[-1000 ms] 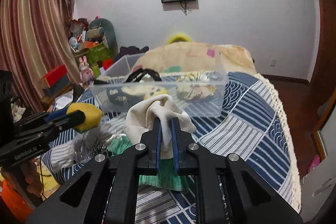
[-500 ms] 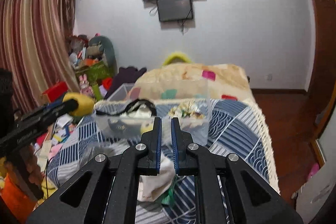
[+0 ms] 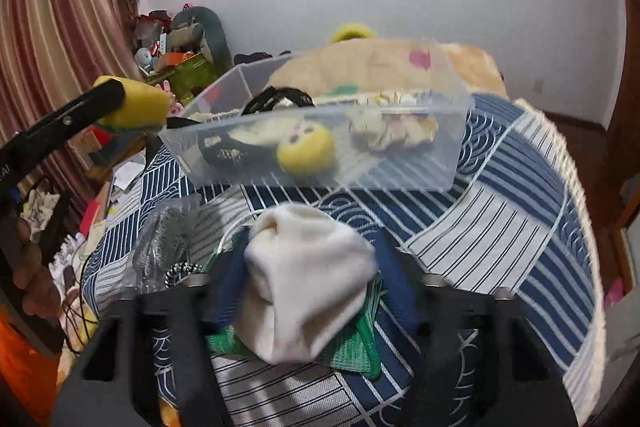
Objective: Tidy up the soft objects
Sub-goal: 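Place the sponge and white hat into the clear box and release both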
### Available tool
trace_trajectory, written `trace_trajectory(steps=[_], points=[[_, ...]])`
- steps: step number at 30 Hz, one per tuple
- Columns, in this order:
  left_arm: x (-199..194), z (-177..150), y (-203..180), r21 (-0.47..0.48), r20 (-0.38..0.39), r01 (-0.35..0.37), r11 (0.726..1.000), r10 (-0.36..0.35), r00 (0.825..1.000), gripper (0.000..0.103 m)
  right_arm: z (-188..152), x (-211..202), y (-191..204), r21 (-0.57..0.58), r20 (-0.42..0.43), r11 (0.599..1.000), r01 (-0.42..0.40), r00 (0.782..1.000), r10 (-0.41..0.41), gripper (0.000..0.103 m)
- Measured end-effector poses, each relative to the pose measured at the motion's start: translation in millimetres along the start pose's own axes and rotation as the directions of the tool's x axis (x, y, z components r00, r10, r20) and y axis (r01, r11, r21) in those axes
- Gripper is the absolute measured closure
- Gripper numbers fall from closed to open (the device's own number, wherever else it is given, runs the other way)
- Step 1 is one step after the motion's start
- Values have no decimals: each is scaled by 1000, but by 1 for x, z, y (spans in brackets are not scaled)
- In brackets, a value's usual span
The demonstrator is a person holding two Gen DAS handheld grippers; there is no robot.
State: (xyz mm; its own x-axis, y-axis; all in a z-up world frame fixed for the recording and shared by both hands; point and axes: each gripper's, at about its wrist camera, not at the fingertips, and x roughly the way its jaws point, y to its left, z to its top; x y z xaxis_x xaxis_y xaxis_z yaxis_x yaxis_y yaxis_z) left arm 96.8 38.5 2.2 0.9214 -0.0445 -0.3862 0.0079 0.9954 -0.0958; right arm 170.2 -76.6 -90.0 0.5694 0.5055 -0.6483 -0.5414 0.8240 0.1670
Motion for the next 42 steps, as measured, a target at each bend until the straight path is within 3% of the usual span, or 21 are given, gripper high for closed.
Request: trace_trajectory(steps=[3,9,16,23,28,36,42], points=[[3,2,2,1,3,-14,1000,14,1000,69,0,-6,-5,8,15,1000,-12,1000,12,78],[11,8,4,11,11,-26,1000,26,1000,69,9,-33,-4,10,117,1000,6,993,-8,80],[34,20,2,30,-4,-41,999,41,999,69,37,-66,-12,33,244,999,35,969,-42,80],[63,19,2,50,-67,-75,996,78,995,69,71,-64,-10,25,315,994,110,942,-112,80],[83,13,6,39,-117,-87,995,91,989,69,85,-53,-4,14,349,977,213,914,-205,80],[105,1,13,19,-184,-79,997,81,980,68,89,-3,1,-75,262,937,340,914,-311,80],[106,1,14,9,-197,-75,997,75,977,61,83,14,-10,-90,159,949,302,945,-285,79]])
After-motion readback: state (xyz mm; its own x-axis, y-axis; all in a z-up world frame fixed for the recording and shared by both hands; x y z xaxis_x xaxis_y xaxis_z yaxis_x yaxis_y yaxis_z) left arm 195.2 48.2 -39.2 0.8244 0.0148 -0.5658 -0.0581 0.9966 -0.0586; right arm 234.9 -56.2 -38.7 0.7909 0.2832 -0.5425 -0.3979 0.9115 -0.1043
